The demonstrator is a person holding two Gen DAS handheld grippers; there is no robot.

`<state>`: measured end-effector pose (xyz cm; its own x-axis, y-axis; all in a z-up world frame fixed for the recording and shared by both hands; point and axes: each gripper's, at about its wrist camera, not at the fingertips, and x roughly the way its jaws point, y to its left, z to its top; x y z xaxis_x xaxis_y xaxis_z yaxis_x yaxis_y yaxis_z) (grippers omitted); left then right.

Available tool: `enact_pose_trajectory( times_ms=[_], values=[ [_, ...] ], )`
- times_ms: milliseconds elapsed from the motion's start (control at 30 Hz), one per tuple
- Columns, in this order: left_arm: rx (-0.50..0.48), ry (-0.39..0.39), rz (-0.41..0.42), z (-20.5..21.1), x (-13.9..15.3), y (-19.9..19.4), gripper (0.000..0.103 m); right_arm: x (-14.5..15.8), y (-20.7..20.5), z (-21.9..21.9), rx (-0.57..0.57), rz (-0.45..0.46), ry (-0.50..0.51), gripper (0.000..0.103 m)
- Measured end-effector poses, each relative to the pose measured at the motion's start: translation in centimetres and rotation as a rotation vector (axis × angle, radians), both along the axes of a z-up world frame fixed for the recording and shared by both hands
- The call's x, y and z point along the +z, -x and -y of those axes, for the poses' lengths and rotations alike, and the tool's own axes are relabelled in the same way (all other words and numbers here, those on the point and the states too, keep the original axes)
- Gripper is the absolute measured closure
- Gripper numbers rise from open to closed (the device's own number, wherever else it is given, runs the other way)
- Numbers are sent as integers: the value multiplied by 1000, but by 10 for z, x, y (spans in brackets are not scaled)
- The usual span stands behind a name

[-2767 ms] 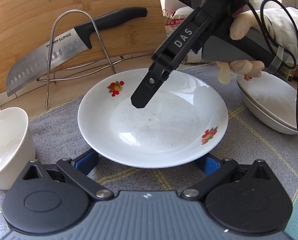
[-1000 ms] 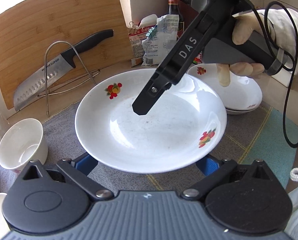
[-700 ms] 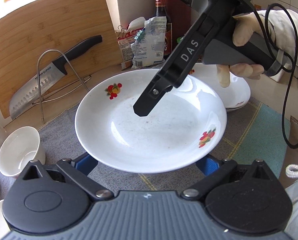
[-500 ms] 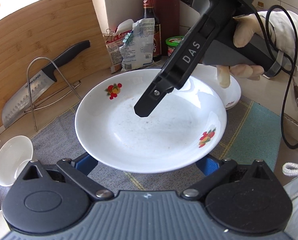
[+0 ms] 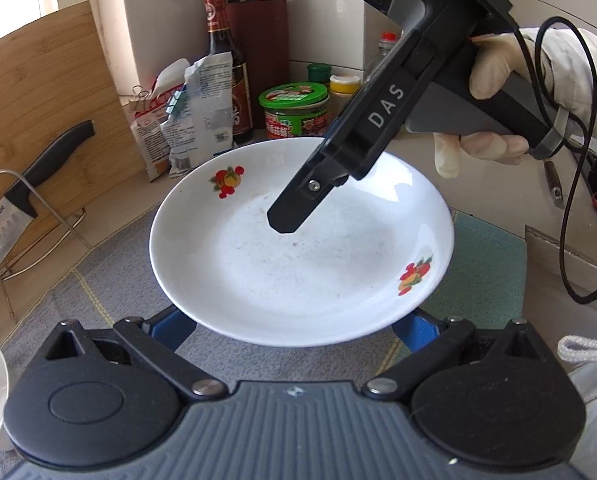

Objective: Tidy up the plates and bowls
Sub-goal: 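Lower the deep plate onto the plate stack with the right tool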

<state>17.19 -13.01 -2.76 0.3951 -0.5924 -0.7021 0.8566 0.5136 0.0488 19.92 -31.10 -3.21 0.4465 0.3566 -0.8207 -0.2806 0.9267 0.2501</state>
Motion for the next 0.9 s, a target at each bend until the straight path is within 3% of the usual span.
enact_pose_trajectory(
  times_ms=[900],
  values=[
    [-170,-12,-62,67,-22,-13,1,-24,24,71,-192,-46,10,0]
  ],
)
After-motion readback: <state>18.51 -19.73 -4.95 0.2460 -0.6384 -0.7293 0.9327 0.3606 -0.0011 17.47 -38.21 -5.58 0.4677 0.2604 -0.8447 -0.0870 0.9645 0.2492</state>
